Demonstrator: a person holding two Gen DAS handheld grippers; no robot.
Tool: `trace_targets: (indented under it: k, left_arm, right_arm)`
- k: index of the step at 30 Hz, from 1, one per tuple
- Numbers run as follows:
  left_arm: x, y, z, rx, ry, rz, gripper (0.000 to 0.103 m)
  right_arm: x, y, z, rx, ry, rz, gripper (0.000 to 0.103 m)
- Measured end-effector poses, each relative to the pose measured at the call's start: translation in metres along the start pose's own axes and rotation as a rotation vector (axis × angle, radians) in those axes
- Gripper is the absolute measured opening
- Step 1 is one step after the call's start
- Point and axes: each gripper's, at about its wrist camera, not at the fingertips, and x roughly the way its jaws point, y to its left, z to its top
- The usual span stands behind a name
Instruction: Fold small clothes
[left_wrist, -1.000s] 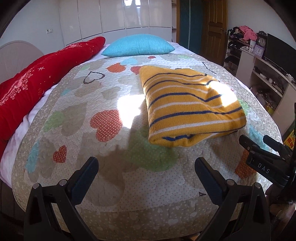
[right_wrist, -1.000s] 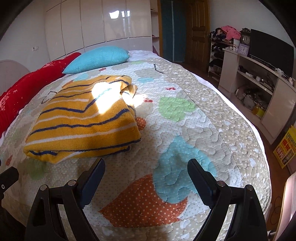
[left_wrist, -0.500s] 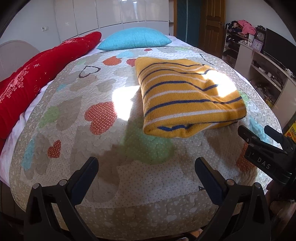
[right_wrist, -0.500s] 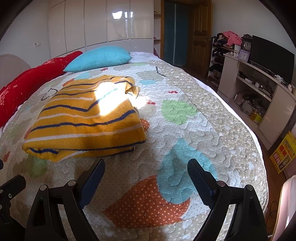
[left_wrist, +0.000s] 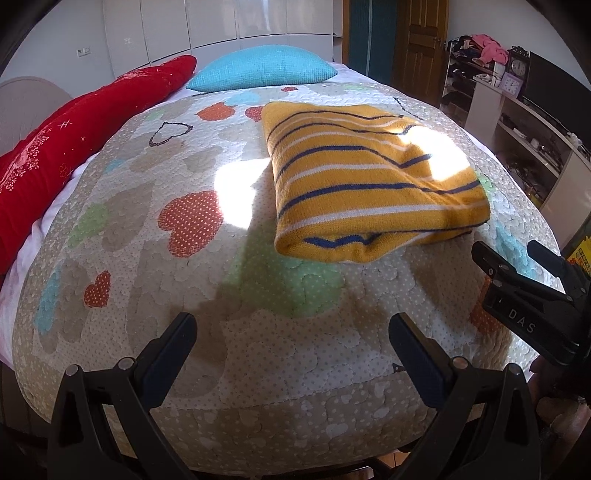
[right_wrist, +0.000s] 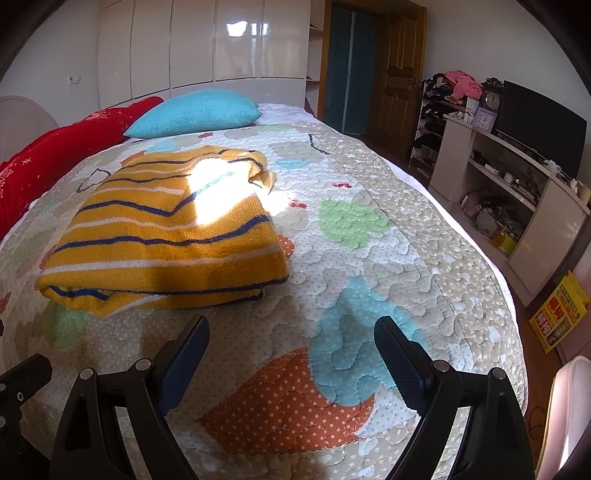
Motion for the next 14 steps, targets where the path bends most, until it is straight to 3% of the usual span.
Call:
trace_targets:
  k: [14]
  left_arm:
    - [0.025, 0.020, 0.002, -0.073, 0.090, -0.108, 0.103]
  right_arm:
    - [0.008, 0.010, 0.006, -0.036, 0.009, 0.013, 0.094]
